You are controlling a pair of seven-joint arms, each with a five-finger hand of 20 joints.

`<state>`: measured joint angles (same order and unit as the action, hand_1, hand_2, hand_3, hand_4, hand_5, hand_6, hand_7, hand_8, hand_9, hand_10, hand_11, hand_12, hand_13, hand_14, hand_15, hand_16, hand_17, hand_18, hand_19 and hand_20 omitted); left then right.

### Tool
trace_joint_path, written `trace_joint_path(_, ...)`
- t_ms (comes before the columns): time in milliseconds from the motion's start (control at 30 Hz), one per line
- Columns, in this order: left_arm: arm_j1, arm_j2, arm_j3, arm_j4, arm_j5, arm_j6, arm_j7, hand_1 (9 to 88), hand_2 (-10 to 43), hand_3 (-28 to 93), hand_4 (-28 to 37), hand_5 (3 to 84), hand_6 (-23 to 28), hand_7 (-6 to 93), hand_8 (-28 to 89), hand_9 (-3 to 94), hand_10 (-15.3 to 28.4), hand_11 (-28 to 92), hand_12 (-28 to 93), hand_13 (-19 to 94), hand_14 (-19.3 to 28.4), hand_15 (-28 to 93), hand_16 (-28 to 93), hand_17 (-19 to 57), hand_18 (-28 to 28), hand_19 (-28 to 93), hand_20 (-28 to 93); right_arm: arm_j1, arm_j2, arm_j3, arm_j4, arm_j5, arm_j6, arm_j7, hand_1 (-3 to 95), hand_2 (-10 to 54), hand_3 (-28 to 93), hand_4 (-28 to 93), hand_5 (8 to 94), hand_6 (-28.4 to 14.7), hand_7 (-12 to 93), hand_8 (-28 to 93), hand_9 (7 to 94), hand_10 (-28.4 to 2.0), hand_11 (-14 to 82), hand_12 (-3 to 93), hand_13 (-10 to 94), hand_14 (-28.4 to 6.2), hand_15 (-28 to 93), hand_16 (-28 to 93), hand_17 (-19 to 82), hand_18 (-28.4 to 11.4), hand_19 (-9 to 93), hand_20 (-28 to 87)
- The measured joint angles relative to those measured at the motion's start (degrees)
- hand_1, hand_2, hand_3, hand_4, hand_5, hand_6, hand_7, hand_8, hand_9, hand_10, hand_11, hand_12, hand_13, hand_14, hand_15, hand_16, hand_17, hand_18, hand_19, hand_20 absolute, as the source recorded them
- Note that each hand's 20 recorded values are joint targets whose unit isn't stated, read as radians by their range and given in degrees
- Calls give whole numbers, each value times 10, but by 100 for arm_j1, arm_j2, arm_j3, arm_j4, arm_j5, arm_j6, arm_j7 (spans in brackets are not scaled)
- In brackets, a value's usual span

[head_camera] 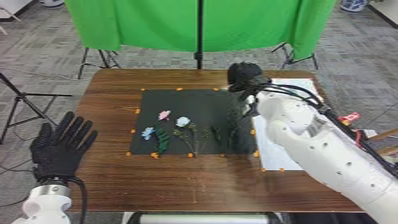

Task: Arrange flowers

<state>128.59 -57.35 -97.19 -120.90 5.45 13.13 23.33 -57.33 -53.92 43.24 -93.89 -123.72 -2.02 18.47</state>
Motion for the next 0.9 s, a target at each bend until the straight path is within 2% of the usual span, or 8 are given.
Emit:
trace_joint_path(233,-72,6,32,7,5,6,-23,239,129,742,-283,434,72,129,-90,365,142,218,104,277,137,303,-55,-31,126,255,122,-24,-523,-349,-297,-158,-598,-236,628,-95,666,-283,692,35,514,93,824,-72,152,482,669,-35,331,439,229,-184,593,293)
trace_joint_path(900,-85,15,23,7,-19,39,-93,239,129,744,-283,436,73,131,-91,366,144,220,103,278,137,307,-55,-30,126,255,122,-285,-339,-642,-377,-457,-658,-248,629,-95,663,-283,687,34,501,66,817,-66,145,474,661,-38,331,434,227,-184,590,290)
